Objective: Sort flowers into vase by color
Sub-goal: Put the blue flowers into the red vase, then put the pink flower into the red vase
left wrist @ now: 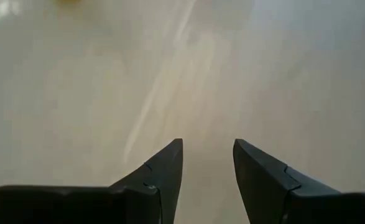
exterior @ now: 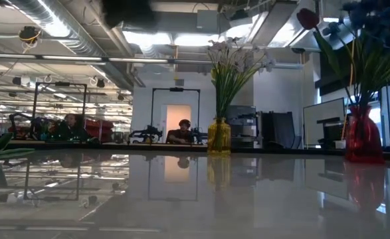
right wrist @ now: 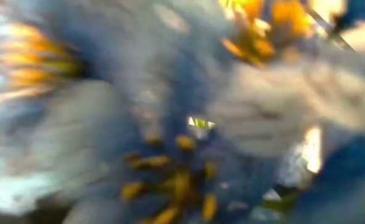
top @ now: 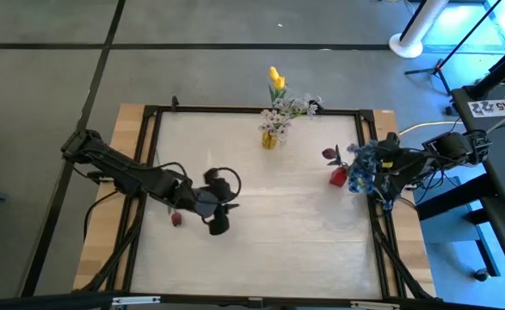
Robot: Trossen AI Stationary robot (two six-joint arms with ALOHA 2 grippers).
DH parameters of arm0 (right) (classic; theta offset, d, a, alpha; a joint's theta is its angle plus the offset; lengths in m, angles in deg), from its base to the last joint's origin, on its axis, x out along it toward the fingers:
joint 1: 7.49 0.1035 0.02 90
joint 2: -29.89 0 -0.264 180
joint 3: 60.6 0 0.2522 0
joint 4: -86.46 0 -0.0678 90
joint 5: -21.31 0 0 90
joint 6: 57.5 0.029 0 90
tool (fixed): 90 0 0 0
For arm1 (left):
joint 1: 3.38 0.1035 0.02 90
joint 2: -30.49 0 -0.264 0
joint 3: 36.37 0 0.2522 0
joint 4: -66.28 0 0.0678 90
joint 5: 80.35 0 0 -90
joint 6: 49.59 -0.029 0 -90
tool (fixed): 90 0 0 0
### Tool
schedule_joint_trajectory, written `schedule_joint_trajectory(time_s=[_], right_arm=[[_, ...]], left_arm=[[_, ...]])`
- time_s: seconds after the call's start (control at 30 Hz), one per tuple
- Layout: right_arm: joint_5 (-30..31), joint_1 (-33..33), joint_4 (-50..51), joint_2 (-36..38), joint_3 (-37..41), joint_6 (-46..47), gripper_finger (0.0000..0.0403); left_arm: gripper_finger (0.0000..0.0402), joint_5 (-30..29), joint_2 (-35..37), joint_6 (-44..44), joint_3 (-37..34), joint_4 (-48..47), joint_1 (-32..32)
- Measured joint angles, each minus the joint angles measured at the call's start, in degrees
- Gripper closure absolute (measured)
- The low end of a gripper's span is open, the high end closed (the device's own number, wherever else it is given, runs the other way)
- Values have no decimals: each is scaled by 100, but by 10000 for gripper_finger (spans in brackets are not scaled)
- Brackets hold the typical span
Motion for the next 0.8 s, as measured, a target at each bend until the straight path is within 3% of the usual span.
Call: schedule_joint_trajectory(time_s=[0.17, 0.33, 0.5, 0.7, 0.8], right_arm=[[-45, 0, 156, -120, -731, -16, 91], [143, 0, 132, -122, -1161, -166, 65], [368, 0, -36, -122, -1303, -334, 64], [413, 0, -185, -138, -1303, -436, 63], [467, 0, -249, -162, -1303, -479, 63]], left_arm=[[264, 581, 0, 950, -2, -1391, -97], [264, 1261, -26, 745, -2, -2752, -94], [264, 1463, -35, -593, -2, -4046, -75], [264, 1905, -39, -2793, -145, -4223, -76], [264, 2223, -37, -3461, -476, -4235, -82]])
